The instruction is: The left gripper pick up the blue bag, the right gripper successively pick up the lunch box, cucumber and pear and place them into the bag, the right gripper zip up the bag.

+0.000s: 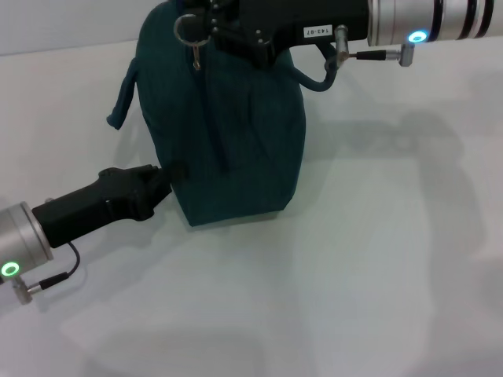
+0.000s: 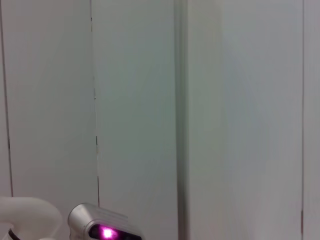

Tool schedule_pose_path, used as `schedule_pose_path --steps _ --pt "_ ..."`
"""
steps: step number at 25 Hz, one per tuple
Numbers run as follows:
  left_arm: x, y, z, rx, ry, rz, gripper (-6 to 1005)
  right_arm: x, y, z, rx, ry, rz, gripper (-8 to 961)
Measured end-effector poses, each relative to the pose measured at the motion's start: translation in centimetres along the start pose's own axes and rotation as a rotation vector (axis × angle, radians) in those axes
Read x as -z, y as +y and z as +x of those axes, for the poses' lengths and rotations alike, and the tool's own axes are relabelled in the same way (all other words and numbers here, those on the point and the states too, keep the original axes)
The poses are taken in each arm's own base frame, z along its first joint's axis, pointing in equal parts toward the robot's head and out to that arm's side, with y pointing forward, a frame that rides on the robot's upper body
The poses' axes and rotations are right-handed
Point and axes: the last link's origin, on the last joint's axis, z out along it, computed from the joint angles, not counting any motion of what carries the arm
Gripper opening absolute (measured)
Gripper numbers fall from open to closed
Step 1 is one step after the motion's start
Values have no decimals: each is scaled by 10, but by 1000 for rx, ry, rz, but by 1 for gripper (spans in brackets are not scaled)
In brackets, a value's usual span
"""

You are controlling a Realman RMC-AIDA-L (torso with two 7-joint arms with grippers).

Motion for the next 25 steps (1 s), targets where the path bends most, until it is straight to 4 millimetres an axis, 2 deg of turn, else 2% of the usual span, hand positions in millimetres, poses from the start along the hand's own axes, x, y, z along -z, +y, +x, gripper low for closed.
schedule_pose_path --steps 25 --pt "-1 5 -13 -156 -112 -48 15 5 -22 4 35 1 165 86"
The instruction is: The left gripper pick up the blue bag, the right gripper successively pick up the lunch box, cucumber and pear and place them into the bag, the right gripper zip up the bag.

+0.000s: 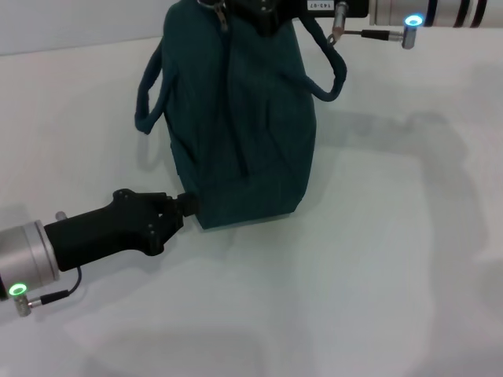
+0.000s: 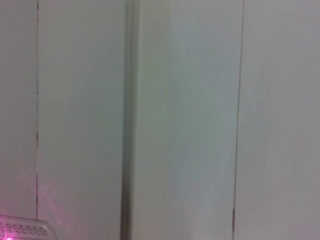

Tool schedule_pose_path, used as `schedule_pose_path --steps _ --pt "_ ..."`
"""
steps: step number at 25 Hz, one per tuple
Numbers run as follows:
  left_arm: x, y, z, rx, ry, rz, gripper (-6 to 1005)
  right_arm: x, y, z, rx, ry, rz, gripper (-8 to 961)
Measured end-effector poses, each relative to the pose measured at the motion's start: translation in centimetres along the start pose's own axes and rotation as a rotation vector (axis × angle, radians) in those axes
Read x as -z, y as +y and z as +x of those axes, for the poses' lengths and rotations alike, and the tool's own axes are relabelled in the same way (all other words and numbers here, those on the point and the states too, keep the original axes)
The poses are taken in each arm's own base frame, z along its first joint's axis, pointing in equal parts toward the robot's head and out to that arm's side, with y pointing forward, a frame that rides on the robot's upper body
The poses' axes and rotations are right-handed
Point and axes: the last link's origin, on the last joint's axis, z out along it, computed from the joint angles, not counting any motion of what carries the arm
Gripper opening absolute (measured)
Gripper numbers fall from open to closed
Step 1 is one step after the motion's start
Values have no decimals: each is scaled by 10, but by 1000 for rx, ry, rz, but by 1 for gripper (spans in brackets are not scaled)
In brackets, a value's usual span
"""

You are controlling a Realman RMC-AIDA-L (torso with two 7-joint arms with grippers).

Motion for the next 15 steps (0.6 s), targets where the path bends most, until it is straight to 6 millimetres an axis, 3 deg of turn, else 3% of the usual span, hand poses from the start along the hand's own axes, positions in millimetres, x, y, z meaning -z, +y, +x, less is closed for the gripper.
schedule_pose_path --steps 6,15 --pt "2 -4 10 56 55 18 16 1 3 3 -8 1 -11 88" --pt "17 0 54 231 139 -33 116 14 7 16 -18 13 -2 92"
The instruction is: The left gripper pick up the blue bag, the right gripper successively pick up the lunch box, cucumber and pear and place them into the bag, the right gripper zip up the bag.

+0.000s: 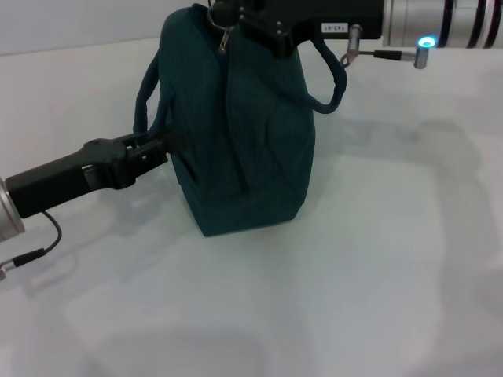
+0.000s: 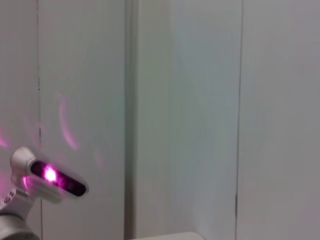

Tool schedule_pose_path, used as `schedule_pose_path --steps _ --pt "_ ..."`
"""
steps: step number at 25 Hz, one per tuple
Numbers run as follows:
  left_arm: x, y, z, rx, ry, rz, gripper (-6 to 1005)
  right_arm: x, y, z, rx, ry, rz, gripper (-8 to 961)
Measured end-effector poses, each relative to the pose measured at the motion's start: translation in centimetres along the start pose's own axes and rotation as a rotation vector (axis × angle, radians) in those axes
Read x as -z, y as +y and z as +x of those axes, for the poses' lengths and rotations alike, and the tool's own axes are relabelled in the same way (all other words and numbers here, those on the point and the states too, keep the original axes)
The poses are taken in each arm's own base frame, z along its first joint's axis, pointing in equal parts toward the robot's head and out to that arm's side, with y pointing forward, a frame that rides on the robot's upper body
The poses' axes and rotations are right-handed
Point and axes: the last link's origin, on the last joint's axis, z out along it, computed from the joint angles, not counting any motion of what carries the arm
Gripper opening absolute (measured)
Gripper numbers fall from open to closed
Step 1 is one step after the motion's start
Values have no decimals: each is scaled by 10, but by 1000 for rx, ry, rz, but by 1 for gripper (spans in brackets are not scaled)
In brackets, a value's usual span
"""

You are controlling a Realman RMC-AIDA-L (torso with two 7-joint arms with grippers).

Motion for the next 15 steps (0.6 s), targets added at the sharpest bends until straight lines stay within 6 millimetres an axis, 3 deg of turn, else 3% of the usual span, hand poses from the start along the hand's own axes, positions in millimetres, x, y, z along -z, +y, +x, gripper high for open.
schedule_pose_path --steps 7,10,15 --pt "-15 6 6 51 -39 -34 347 6 3 5 4 -2 0 94" --pt "-21 1 5 55 -47 -1 540 8 7 4 9 -19 -24 95" --pt "-27 -4 6 61 -35 37 530 12 10 4 3 -37 -33 97"
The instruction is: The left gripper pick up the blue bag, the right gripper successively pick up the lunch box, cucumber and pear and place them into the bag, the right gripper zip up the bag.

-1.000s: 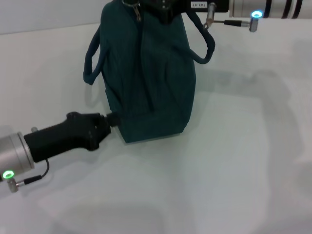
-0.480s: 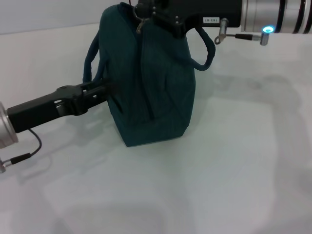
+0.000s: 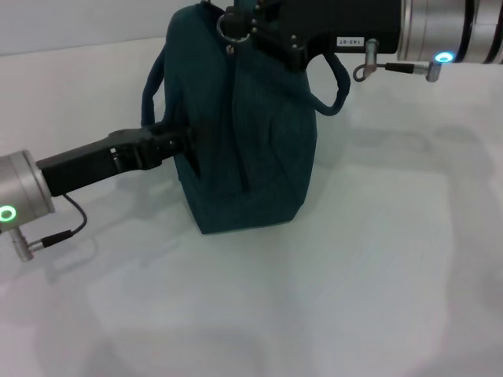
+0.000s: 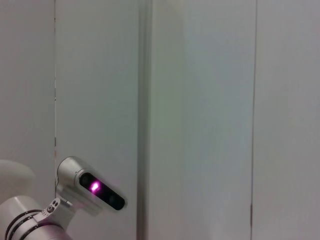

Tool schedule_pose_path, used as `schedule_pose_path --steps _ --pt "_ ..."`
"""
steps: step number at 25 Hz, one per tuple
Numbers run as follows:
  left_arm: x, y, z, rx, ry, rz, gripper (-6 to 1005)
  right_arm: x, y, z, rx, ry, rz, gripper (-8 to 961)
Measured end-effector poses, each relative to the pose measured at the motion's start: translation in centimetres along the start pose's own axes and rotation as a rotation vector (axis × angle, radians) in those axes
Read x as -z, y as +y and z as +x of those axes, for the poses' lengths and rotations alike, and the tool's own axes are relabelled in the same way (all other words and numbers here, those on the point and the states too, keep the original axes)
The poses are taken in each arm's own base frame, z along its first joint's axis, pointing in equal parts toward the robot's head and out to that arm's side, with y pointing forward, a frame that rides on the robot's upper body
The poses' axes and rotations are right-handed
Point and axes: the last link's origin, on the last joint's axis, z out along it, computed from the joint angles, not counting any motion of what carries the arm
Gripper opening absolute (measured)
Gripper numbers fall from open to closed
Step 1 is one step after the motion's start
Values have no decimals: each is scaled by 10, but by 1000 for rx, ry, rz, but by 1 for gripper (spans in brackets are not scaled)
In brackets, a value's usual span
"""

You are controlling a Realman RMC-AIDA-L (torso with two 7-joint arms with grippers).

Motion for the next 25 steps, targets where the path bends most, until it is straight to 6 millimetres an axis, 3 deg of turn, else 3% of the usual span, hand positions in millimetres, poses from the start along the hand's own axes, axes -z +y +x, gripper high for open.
schedule_pose_path --steps 5,11,17,20,25 --pt "-6 -1 1 -19 10 12 520 1 0 0 -2 -4 3 99" --pt "2 -2 -2 -97 81 14 508 2 1 0 -7 -6 -5 101" --pt "5 2 -13 -208 84 -41 289 -1 -1 -3 -3 -3 -4 103" --pt "6 2 -17 -230 81 -44 131 -2 -1 -4 -4 -6 -4 104" --pt "8 2 -23 -248 82 -46 107 -3 0 -4 -20 -7 -11 106"
